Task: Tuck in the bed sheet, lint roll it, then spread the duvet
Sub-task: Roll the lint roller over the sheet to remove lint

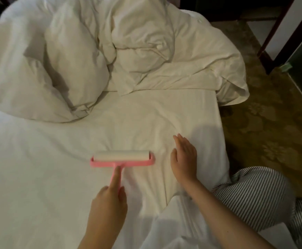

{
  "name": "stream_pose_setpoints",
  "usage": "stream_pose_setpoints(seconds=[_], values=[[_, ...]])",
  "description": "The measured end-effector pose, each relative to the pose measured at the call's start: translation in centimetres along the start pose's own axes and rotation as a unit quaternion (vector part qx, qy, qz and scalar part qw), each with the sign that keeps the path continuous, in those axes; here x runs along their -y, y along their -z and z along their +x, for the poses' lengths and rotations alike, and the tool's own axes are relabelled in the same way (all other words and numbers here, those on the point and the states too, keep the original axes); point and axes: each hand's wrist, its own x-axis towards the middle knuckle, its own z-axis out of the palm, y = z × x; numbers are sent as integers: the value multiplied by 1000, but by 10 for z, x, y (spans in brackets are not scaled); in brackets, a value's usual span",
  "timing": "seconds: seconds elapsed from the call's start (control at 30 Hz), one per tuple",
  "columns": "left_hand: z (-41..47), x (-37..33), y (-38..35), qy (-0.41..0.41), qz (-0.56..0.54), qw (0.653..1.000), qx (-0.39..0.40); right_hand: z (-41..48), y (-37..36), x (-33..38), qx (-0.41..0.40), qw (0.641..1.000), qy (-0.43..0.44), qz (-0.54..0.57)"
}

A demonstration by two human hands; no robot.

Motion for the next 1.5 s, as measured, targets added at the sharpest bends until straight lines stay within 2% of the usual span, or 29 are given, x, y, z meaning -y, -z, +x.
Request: stream_pose_setpoints(seconds=[0.07,0.13,0.3,0.4,0.5,0.63,0.7,0.83,1.0,1.1,1.27,1.4,1.5], values=[[-1,10,-11,10,-47,998,42,-9,-12,2,20,997,31,-66],[19,12,-15,-25,-72,996,48,-15,-15,-4,25,995,54,-81],[130,-10,-6,-32,-51,997,48,-9,-4,-19,18,997,46,-67],[155,-27,-9,-38,-33,998,38,-16,-4,-18,30,994,52,-86],[127,-30,-7,-28,-9,999,42,-17,-6,-19,26,994,51,-90],[42,-13,0,-17,56,995,80,-17,-6,-19,19,995,45,-91],[22,-9,2,-11,43,995,93,-17,-6,-18,21,994,47,-92],[49,-13,-2,-26,34,994,98,-15,-5,-20,10,995,46,-92],[130,-27,-6,-33,-9,997,76,-21,-1,-20,-28,993,47,-102],[152,-37,-3,-19,-33,994,107,-22,3,-17,-6,994,29,-102],[119,-36,20,20,12,985,170,-22,6,-18,74,993,12,-97],[60,-25,18,-1,37,983,178,-26,11,-18,57,997,4,-60],[62,-22,11,-3,16,987,160,-28,18,-19,56,998,-14,-41]])
